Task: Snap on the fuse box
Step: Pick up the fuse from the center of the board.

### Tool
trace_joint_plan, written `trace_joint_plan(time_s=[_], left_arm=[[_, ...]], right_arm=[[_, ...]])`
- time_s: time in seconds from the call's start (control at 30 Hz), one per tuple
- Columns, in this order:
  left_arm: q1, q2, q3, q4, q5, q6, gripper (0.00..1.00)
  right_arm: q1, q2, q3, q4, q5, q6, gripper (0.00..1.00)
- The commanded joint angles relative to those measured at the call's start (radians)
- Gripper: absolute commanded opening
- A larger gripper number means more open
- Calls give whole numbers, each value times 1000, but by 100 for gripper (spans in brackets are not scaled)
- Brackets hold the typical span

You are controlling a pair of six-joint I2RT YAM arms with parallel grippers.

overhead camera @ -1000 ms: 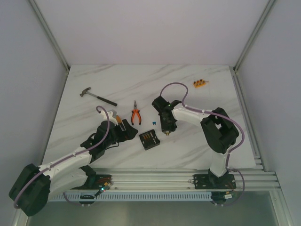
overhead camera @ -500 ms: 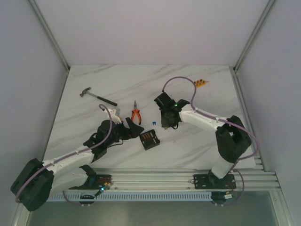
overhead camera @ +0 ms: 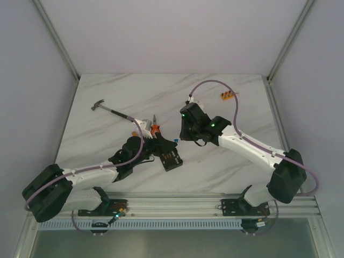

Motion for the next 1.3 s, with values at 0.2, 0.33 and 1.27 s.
trace_joint_plan(time_s=[0.2,0.33,1.27], left_arm=[[-60,94,76,125,-73,71,56],[-68,113,79,149,-84,76,50],[-91,85,46,185,-151,103,0]], right_arm=[[24,-58,-41,63,-9,55,27],[29,-62,-48,73,-16,60,28],[51,-128,-161,187,-61,137,38]])
